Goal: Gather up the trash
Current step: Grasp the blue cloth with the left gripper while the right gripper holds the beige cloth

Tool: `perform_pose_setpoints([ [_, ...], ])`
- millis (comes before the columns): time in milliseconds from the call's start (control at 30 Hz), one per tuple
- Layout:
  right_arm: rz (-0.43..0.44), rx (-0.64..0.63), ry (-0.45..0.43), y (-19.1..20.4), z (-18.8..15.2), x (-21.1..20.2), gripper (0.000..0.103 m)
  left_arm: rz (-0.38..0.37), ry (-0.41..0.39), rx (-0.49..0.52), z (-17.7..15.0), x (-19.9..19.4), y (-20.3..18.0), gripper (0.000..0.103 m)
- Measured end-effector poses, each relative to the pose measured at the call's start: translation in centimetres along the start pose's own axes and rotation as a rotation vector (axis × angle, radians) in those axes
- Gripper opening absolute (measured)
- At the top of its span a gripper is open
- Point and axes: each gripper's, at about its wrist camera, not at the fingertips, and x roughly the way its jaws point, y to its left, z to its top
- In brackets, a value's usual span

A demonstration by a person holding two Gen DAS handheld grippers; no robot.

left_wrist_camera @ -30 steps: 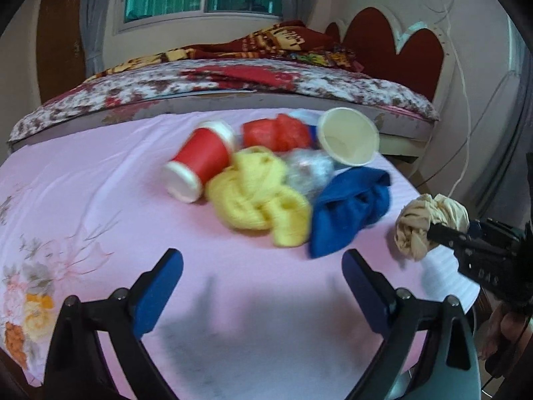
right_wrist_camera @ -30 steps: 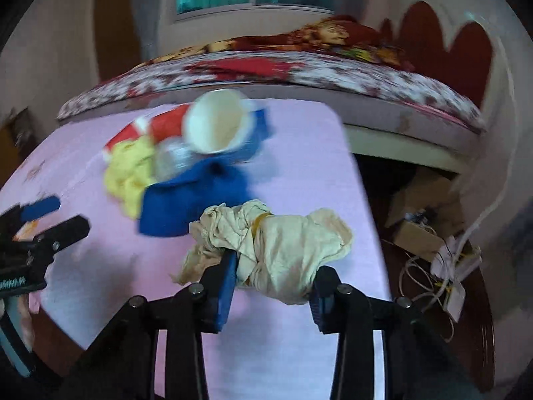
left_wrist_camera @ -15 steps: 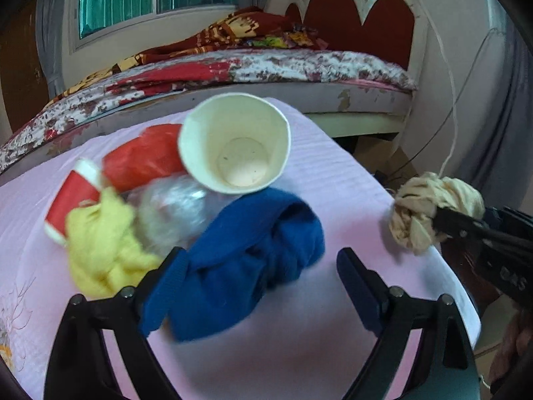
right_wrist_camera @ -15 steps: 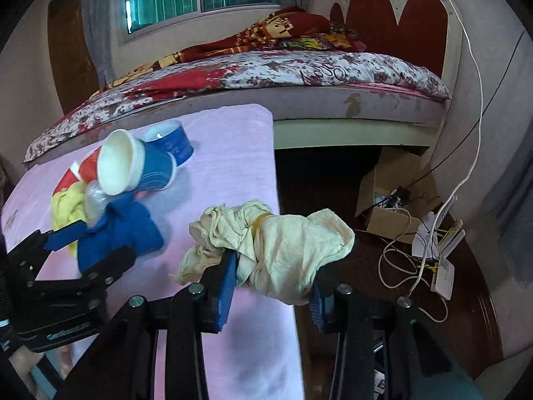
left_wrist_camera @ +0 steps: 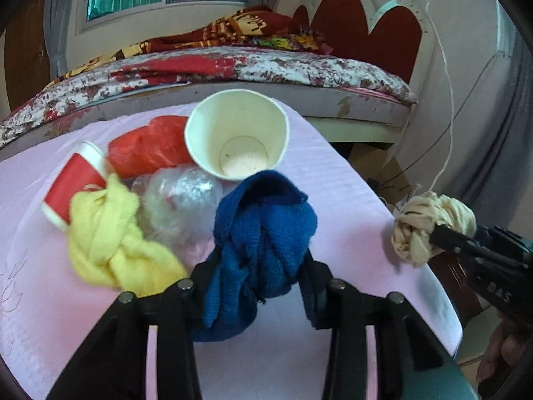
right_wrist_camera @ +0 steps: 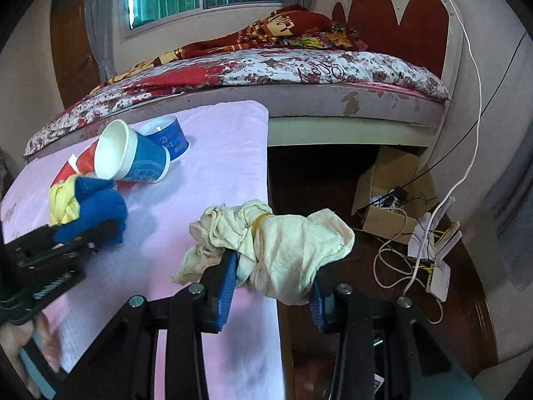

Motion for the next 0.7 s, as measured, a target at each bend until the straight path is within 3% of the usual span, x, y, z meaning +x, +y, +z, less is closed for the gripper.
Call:
perform_pose_setpoints([
  [700, -0.045, -0.053, 0.003, -3.0, -5.0, -6.3, 0.041, -0.041, -0.006, 0.072, -3.0, -4.0, -2.3, 0.041],
])
